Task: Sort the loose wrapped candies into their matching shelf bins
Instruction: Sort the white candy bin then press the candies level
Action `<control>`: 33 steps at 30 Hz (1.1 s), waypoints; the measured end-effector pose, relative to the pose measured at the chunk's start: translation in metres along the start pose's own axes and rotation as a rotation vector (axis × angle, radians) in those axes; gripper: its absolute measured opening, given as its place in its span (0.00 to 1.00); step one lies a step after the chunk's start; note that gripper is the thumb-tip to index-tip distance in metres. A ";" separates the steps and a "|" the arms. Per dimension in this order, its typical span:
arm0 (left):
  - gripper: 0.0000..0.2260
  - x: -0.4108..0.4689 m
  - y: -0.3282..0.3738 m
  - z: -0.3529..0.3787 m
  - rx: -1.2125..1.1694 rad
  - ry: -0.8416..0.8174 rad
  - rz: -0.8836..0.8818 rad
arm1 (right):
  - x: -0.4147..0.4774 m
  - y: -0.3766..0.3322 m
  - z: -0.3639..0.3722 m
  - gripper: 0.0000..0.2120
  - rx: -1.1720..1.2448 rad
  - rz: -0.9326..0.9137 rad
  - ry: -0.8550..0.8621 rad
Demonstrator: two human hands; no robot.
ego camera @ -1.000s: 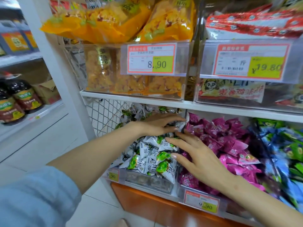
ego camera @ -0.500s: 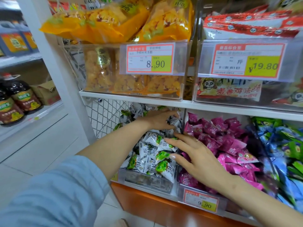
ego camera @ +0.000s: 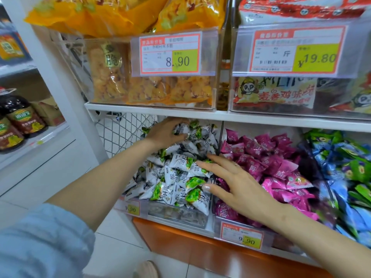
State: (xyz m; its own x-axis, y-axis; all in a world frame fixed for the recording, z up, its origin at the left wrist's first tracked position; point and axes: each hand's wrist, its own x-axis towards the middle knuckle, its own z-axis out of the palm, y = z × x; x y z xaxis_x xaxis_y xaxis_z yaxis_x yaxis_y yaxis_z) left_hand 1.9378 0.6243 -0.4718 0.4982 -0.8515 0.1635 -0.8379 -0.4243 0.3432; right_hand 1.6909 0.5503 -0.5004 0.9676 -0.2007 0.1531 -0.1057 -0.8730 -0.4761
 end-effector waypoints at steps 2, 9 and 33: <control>0.22 0.001 -0.006 -0.008 0.028 0.027 -0.031 | 0.001 -0.001 -0.001 0.31 -0.025 0.004 -0.023; 0.24 0.004 -0.013 -0.016 0.296 -0.003 -0.124 | 0.000 -0.004 -0.004 0.42 -0.099 0.024 -0.102; 0.26 0.022 0.017 0.019 0.708 -0.342 0.102 | 0.000 -0.003 -0.002 0.43 -0.108 0.012 -0.112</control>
State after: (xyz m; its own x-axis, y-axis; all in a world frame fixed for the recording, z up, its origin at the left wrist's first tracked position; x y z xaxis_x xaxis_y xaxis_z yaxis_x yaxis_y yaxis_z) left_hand 1.9306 0.5923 -0.4801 0.4111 -0.8955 -0.1703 -0.8758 -0.3361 -0.3465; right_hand 1.6902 0.5514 -0.4971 0.9850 -0.1657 0.0478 -0.1355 -0.9150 -0.3801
